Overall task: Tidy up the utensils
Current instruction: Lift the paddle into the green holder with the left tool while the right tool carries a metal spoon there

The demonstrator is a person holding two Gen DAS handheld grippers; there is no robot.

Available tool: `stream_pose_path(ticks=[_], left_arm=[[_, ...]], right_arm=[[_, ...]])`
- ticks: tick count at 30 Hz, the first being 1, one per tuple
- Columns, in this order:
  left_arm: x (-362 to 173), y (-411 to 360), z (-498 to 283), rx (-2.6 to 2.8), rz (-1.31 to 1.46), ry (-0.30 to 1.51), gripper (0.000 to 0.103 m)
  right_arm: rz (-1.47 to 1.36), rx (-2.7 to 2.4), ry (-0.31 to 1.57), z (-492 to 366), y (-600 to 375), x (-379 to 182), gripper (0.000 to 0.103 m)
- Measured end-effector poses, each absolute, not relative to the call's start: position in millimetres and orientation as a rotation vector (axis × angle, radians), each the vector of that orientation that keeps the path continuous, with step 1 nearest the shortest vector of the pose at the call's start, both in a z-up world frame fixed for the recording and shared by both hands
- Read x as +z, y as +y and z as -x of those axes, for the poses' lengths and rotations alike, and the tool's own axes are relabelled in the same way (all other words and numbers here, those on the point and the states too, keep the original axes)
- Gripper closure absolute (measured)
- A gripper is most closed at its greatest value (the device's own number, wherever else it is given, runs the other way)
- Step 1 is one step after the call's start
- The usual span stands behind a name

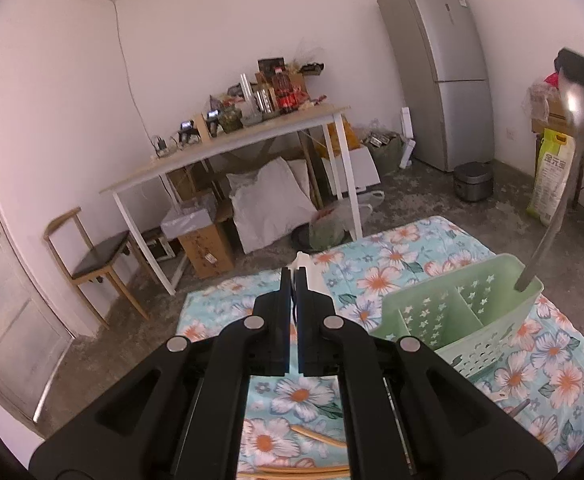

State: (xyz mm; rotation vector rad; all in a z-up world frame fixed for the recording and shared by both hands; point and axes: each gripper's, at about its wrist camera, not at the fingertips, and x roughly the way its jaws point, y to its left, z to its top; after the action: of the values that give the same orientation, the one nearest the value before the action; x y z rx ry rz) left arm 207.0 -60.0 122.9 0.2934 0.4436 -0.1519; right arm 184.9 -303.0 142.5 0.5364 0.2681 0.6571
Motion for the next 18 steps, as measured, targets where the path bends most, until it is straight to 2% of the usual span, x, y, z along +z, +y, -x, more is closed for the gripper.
stream_pose_path(ticks=[3,5,7,9,13,18], left_arm=[[112.1,-56.1,-214.2,-0.171,-0.260,0.481,0.101],[106.7,-51.5,-216.6,-0.189,-0.220,0.496,0.097],[104.9,-43.8,-217.4,-0.199,-0.172,0.506,0.069],[104.7,-35.9,-214.0,-0.193,-0.131,0.493,0.060],[103.6,-17.8,-204.4,-0.200,-0.053,0.463,0.050],[97.7,-0.1,-183.4,-0.198,-0.015,0.426,0.044]], right_arm=[[-0.548,0.646,0.295,-196.4,-301.6,129.7,0.098],[-0.554,0.639,0.314,-203.0,-300.4,120.2,0.098],[-0.552,0.620,0.335,-209.9,-299.5,111.2,0.098],[-0.552,0.609,0.349,-213.7,-298.4,105.2,0.098],[-0.517,0.575,0.376,-218.2,-289.4,93.6,0.098],[-0.461,0.511,0.423,-222.7,-279.4,73.6,0.098]])
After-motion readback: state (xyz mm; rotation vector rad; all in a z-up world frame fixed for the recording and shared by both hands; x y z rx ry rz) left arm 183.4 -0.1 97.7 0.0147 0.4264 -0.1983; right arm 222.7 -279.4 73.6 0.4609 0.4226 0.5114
